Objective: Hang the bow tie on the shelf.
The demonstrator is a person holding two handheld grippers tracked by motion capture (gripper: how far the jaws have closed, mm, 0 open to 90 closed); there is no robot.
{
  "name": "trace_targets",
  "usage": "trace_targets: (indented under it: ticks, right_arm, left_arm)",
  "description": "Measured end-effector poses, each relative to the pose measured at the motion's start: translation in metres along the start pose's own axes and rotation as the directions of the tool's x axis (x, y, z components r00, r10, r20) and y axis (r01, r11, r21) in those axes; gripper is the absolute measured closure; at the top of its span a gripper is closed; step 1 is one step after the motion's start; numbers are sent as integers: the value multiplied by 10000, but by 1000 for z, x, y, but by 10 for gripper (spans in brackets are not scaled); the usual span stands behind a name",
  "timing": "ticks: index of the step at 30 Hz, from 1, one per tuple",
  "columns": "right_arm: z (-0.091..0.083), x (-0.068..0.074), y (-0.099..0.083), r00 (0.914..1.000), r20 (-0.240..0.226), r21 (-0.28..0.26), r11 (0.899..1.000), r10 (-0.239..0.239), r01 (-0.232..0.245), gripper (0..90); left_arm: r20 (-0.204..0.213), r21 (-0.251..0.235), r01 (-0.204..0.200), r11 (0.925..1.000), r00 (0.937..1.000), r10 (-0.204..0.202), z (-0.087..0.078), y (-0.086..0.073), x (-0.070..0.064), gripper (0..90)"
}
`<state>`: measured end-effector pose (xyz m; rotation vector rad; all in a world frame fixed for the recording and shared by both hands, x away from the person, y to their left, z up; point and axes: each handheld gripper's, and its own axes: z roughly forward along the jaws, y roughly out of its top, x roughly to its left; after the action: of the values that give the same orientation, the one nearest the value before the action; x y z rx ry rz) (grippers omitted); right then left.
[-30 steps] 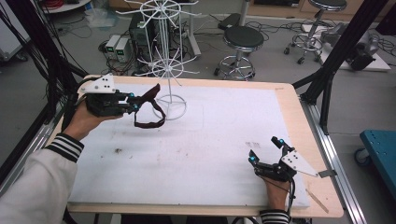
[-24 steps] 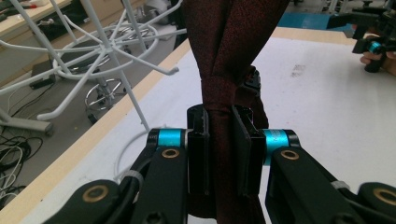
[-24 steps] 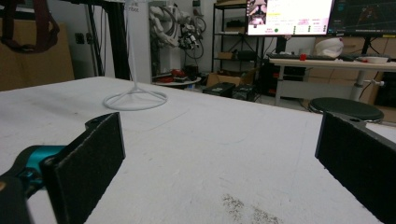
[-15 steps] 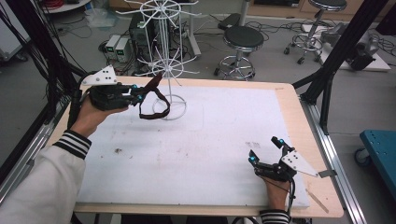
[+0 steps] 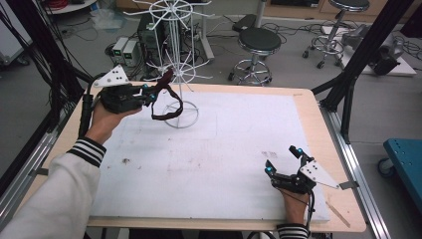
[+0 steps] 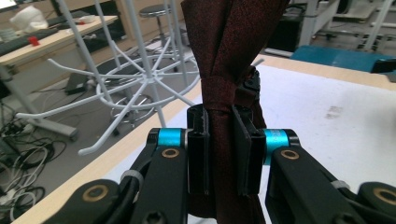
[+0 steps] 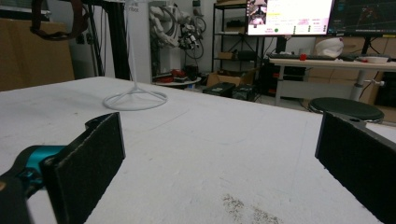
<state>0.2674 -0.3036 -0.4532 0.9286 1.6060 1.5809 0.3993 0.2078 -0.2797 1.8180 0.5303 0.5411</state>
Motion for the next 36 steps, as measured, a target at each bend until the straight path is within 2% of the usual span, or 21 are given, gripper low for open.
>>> trace_targets:
  ticks: [10, 21, 22, 27, 36]
  right_arm:
    - [0, 0, 0, 10000, -6, -1, 10000, 1, -1, 7]
    - [0, 0, 0, 10000, -7, 28, 10000, -1, 1, 8]
    - [0, 0, 0, 10000, -6, 28, 10000, -9, 9, 7]
    - [0, 0, 0, 10000, -4, 28, 10000, -7, 7, 7]
    - [0, 0, 0, 10000, -6, 29, 10000, -9, 9, 7]
  left_arm:
    - [-602, 68, 256, 9996, 9979, -252, 7, -2, 0, 772]
    - [-1243, 365, 776, 9963, 9896, -725, 13, -11, -1, 772]
    - [-1319, 493, 729, 9961, 9891, -659, 13, -11, -1, 772]
    - [-1514, 549, 644, 9964, 9869, -555, 16, -11, -2, 772]
    - [-1880, 737, 812, 9940, 9799, -661, 22, -21, -3, 772]
